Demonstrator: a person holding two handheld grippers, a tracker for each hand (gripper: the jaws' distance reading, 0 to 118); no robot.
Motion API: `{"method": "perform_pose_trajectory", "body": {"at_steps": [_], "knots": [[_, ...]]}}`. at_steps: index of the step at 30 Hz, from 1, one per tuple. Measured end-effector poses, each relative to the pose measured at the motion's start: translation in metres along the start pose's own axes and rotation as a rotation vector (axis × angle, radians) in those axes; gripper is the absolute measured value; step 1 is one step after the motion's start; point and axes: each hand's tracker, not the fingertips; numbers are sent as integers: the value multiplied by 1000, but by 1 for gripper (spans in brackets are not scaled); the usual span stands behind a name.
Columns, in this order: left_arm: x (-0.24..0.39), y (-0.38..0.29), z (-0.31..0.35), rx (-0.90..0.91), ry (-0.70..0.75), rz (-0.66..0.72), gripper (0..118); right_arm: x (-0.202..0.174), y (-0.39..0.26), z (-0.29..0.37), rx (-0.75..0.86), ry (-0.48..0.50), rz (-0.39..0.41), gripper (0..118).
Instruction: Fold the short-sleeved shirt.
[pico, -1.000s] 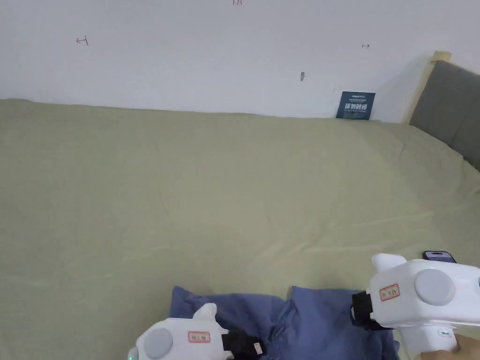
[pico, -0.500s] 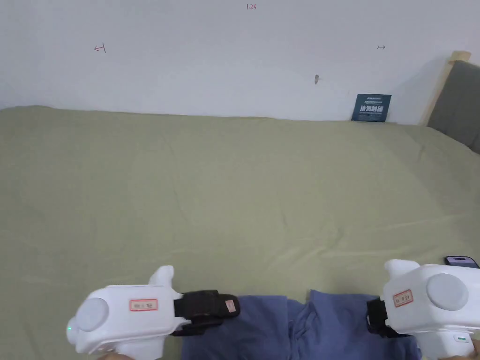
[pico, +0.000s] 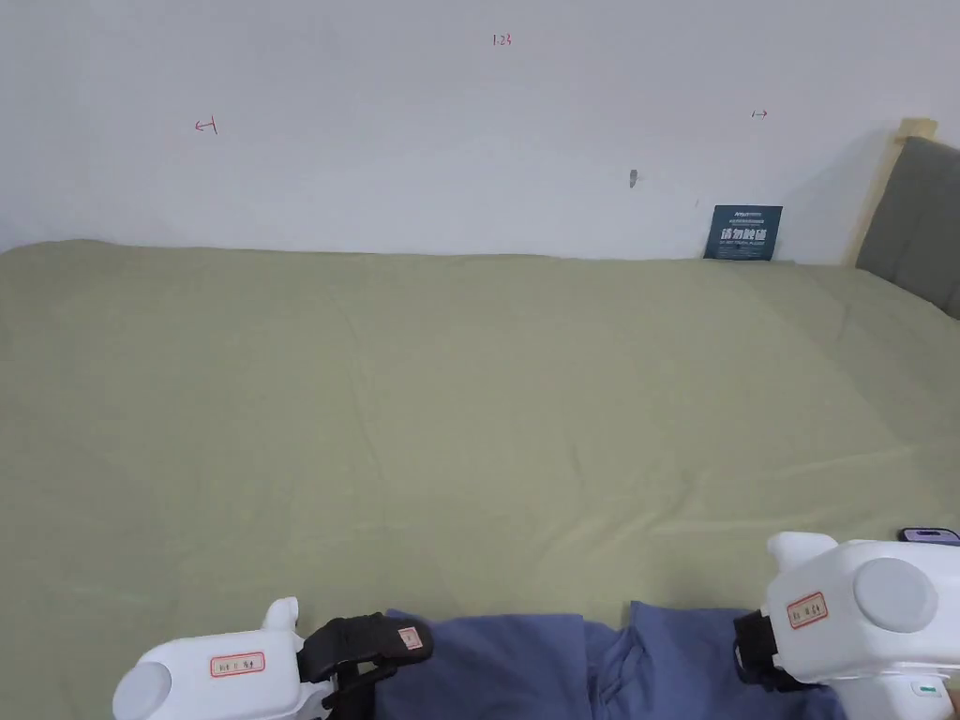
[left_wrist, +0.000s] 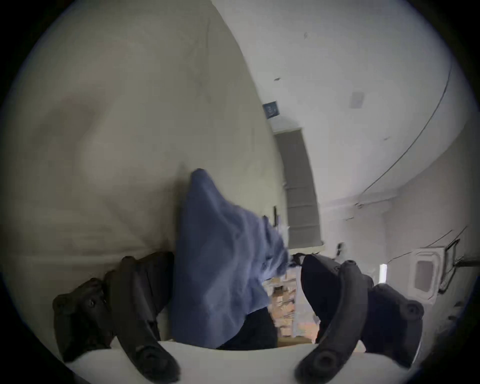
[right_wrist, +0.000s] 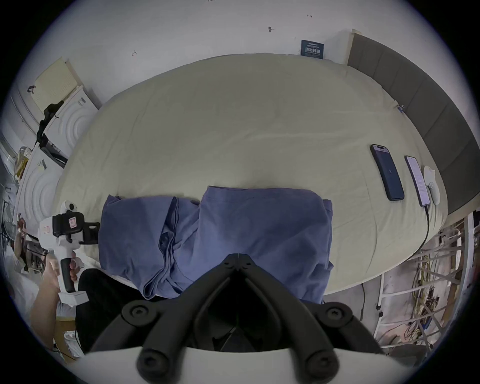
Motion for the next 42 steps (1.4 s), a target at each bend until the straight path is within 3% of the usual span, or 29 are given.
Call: {"method": "perform_pose_trajectory", "body": {"at_steps": [3,4,5,7,11,15,19,26,30,32,37,42], "knots": [[-5,-5,-17,-17,32,64,70,0,0,-1,-6,-4,2,0],[-6,-7,-23,-37,142,56,57,0,-1,-2,-10,-4,0,0],[-8,-9,-26,-53,255,9,10,-1,-2,-2,-13,-3,-4,0],[-5,-12,-19,-12,118,43,10,-2,-5,-2,-15,3,1,0],[11,4,14,22,211,-19,10,-3,-6,-7,-29,-13,14,0],[31,30,80,149,237,22,10,-10,-1,-10,-31,-10,22,0],[61,40,167,269,377,-64,10,-28,10,-16,-30,6,51,0],[76,42,265,388,564,-47,10,-67,29,-31,-37,29,129,0],[92,42,251,374,552,-61,10,-76,28,-36,-50,47,141,0],[111,46,224,329,524,-136,10,-77,25,-38,-55,49,144,0],[159,42,125,128,527,-262,10,-66,17,-36,-65,34,130,0],[156,37,29,-67,479,-336,11,-54,12,-35,-66,11,111,0]]}}
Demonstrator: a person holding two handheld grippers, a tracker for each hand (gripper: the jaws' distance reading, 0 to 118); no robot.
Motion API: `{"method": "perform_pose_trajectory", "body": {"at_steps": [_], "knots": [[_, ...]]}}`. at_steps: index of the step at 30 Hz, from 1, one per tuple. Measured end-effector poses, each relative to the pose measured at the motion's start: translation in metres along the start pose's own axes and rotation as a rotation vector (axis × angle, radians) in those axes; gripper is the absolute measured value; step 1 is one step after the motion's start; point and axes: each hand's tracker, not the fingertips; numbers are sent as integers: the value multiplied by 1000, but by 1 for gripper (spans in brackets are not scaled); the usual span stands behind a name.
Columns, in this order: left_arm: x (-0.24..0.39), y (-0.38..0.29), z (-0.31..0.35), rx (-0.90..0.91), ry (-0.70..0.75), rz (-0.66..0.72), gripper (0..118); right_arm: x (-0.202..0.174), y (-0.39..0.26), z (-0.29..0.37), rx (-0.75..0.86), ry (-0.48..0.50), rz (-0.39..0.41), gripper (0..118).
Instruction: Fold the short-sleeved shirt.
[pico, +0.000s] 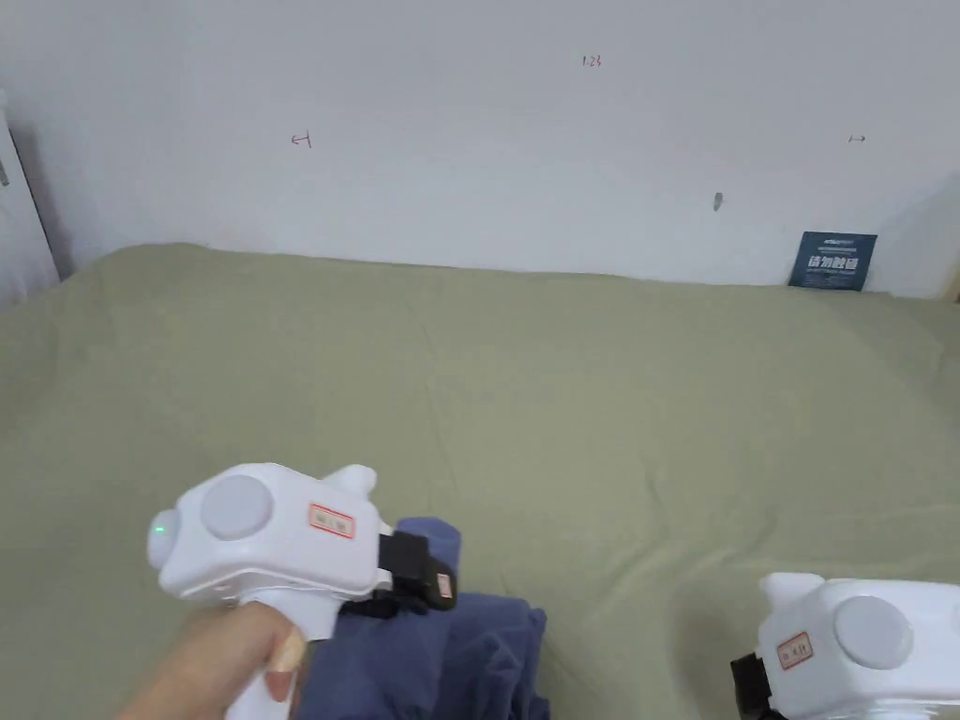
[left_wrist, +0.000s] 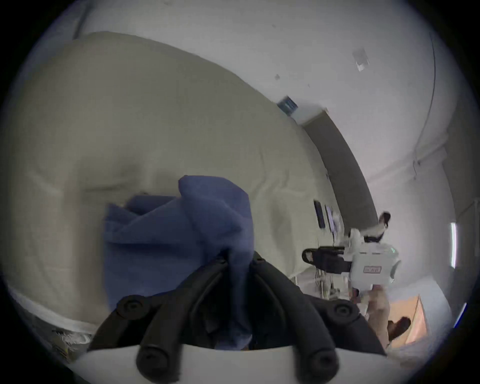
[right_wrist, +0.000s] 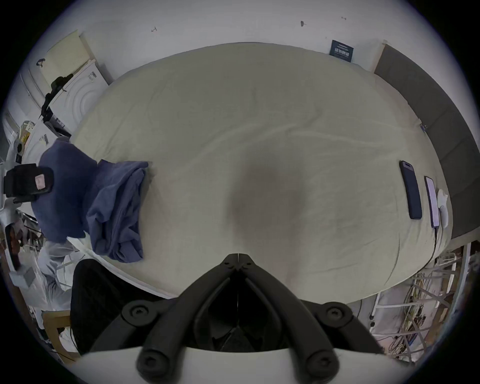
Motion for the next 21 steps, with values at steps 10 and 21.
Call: {"method": "perform_pose_trajectory", "body": {"at_steps": [10,21], "knots": [[-24,-7,-7,81,-112,82,78,5,-6,-2,-12,-2,-7,0],[-30,-40,-54,64,-244,75,1,-13,-4,-6,-8,39,15,0]]}}
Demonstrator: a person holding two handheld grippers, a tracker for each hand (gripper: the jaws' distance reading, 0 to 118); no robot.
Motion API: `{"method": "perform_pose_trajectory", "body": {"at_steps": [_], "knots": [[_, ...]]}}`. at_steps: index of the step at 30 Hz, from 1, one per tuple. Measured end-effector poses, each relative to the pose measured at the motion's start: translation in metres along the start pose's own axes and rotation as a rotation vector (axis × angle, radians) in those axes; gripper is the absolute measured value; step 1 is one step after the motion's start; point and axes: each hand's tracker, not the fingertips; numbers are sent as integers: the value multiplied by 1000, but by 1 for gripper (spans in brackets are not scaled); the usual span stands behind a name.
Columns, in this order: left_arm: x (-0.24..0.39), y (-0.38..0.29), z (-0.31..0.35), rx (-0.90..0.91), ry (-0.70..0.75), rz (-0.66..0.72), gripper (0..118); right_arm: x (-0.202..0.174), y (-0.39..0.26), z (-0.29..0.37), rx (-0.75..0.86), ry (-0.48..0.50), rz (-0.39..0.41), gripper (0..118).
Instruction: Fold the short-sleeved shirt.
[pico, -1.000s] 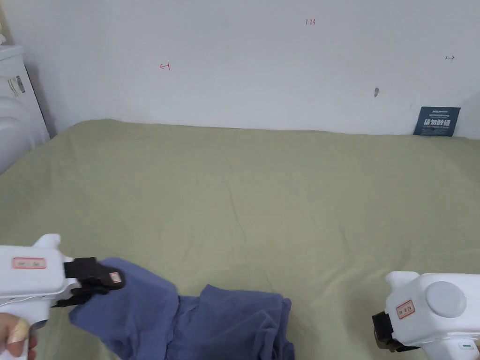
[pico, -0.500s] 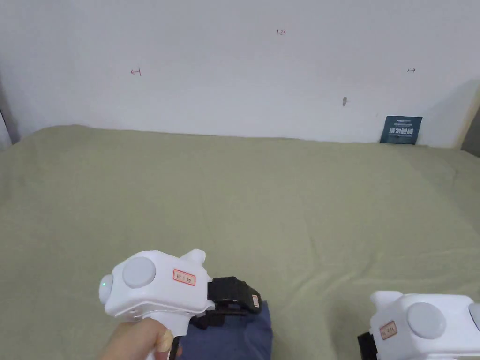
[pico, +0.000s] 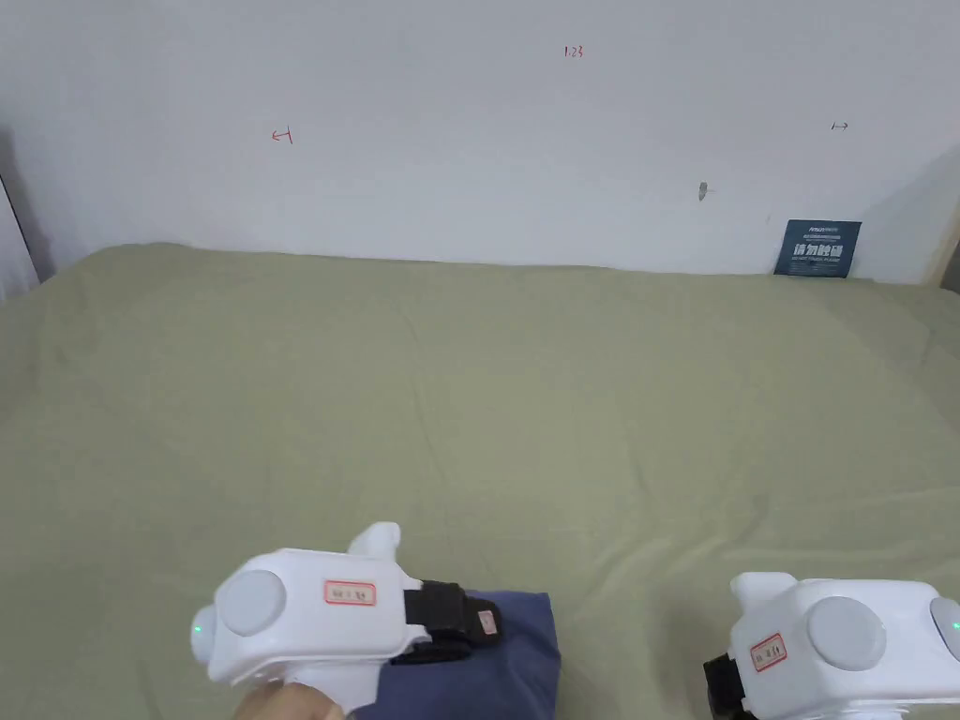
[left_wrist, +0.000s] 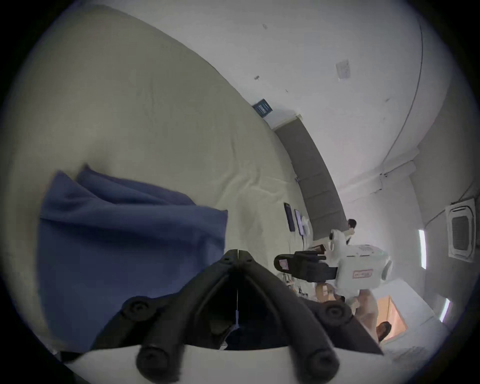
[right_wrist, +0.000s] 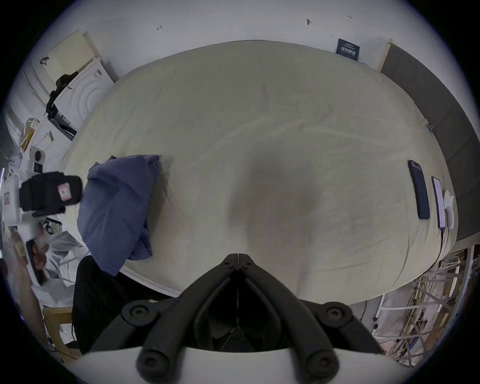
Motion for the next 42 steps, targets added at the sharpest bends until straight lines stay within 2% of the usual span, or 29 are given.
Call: {"method": "perform_pose_trajectory", "body": {"at_steps": [2,3,5,6,7,11,14,16,18,23,27,29,31,32,35,36,37,38,39,40,41,42], "knots": [[-13,-12,-26,-43,-14,5,1,-3,-1,-2,-4,1,7,0],[-21,-18,-38,-74,39,5,1,-4,-2,-3,-6,0,10,0],[-47,-36,-61,-146,152,97,0,-6,-3,-4,-12,3,16,0],[-57,-44,-64,-126,81,140,0,-6,-3,-4,-14,3,16,0],[-64,-51,-60,-47,-60,209,0,-8,-3,-5,-15,1,17,0],[-49,-47,-50,-44,17,163,0,-15,1,-8,-18,-13,30,0],[-32,-39,-24,-42,26,153,0,-29,8,-5,-11,1,50,0],[-26,-28,8,31,-62,116,0,-45,16,-3,-3,26,85,0],[-26,-18,41,87,-75,112,0,-65,26,-5,-5,56,116,0],[-65,-4,118,207,68,162,0,-123,50,-28,-37,127,174,0],[-92,-13,146,240,117,206,0,-152,58,-49,-82,208,163,0],[-103,-20,150,238,103,231,0,-160,58,-65,-96,207,162,0],[-110,-23,148,223,94,241,0,-161,54,-81,-133,151,173,0],[-112,-24,146,207,93,239,0,-157,52,-87,-130,165,159,0],[-114,-25,136,151,80,203,2,-135,49,-90,-108,266,41,0],[-114,-23,133,141,76,199,9,-130,49,-91,-113,288,20,0],[-114,-19,129,136,76,190,24,-124,48,-92,-116,308,1,0],[-114,-16,124,130,69,181,59,-121,47,-90,-114,310,-3,0],[-115,-12,121,122,57,172,87,-119,46,-91,-113,308,-1,0],[-115,-8,115,111,44,163,104,-120,45,-91,-109,312,-4,0],[-116,-5,110,102,15,149,111,-122,44,-91,-105,309,-2,0],[-116,-2,107,98,-9,143,111,-126,44,-91,-100,299,14,0]]}}
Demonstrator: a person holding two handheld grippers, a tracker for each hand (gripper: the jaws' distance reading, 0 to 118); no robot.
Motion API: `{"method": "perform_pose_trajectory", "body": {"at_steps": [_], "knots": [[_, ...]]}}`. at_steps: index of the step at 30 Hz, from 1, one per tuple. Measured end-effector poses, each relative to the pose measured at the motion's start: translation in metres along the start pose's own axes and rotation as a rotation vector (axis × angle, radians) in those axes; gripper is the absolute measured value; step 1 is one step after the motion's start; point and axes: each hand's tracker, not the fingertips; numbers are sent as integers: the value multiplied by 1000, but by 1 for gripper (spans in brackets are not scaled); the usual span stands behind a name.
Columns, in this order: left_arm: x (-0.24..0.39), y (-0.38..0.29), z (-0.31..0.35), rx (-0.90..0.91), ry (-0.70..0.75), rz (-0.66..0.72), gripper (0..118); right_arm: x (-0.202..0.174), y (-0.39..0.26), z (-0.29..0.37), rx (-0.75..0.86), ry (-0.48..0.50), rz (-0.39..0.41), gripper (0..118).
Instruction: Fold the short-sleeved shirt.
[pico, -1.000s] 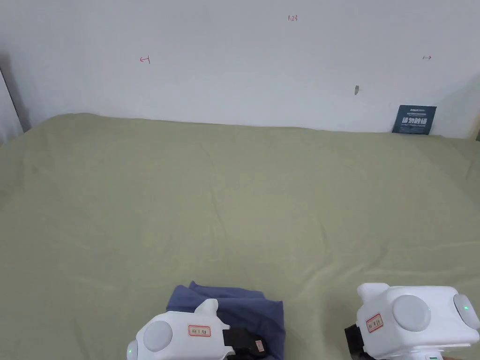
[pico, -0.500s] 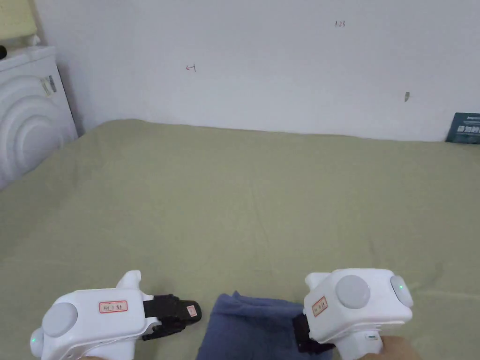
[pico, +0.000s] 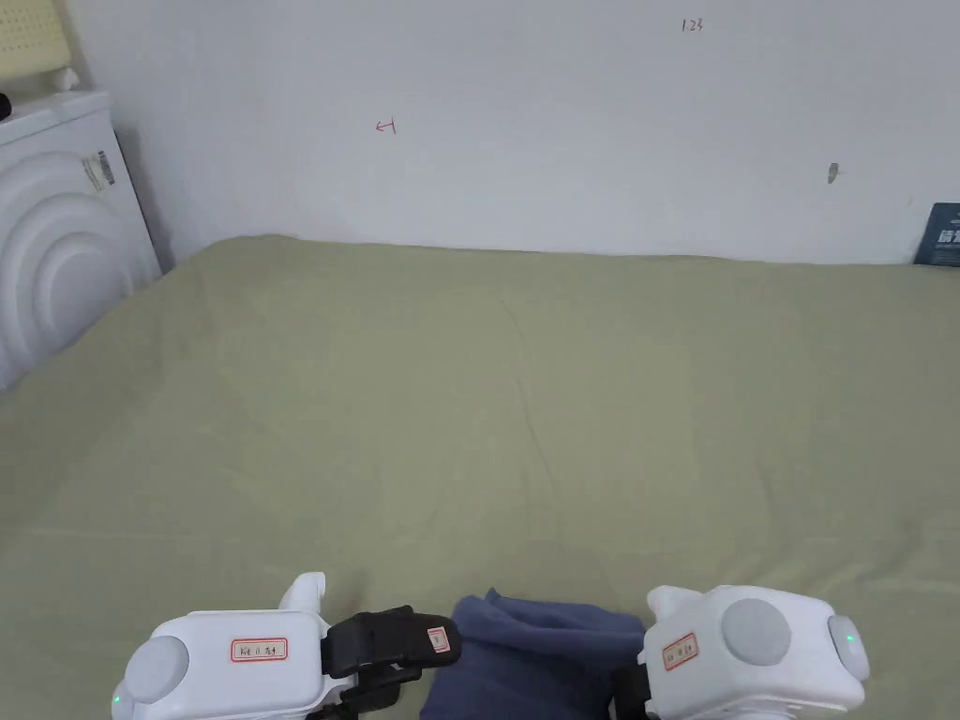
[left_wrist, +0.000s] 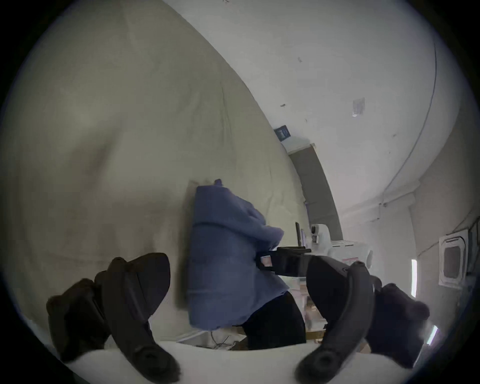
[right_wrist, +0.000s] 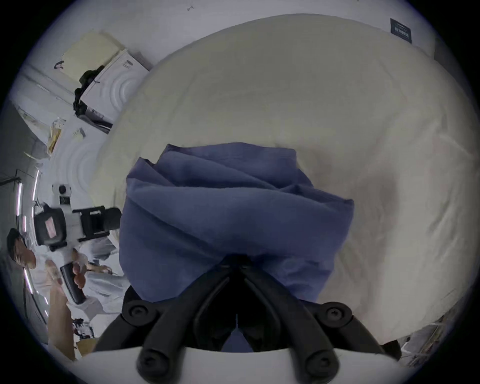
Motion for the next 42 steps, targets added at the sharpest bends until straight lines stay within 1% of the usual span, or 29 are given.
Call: {"method": "perform_pose_trajectory", "body": {"at_steps": [1,5,6,7,9,10,11,12,13,14,16,17,18,20,24,28,33,36,38,42], "knots": [[-1,4,-3,-20,-17,-5,111,-2,0,0,2,-12,22,0],[-11,13,-29,-130,35,11,111,-8,1,-1,-1,-36,44,0],[-16,11,-38,-151,16,25,111,-8,1,-2,-1,-39,49,0],[-22,7,-49,-177,-35,54,111,-9,1,-2,-1,-41,52,0],[-26,0,-63,-151,-198,86,110,-9,1,-3,-1,-44,53,0],[-23,-3,-70,-148,-223,102,109,-9,1,-3,0,-47,54,0],[-22,-4,-76,-151,-170,80,105,-9,1,-3,1,-49,53,0],[-18,-6,-78,-143,-153,61,93,-10,1,-2,1,-50,54,0],[-14,-6,-78,-145,-149,40,65,-10,1,-2,1,-51,55,0],[-14,-6,-77,-154,-113,38,27,-10,1,-2,1,-53,55,0],[-21,-6,-76,-182,54,37,27,-10,1,-1,1,-55,58,0],[-30,-6,-74,-180,-27,85,27,-11,2,-1,0,-39,53,0],[-32,-7,-72,-151,-100,125,27,-12,1,-1,1,-47,52,0],[-21,-7,-72,-157,-34,34,27,-18,0,1,9,-59,58,0],[-18,4,-64,-180,-44,7,27,-35,0,3,19,-106,92,0],[-22,23,-38,-165,-27,-38,27,-60,6,3,31,-86,113,0],[-40,54,20,-137,19,-49,27,-103,17,-6,39,-43,167,0],[-60,77,62,-117,108,-53,27,-135,28,-20,33,-44,197,0],[-75,92,94,-106,131,-52,27,-160,37,-32,31,-56,217,0],[-105,120,151,-79,204,-45,27,-209,51,-58,22,-36,257,0]]}}
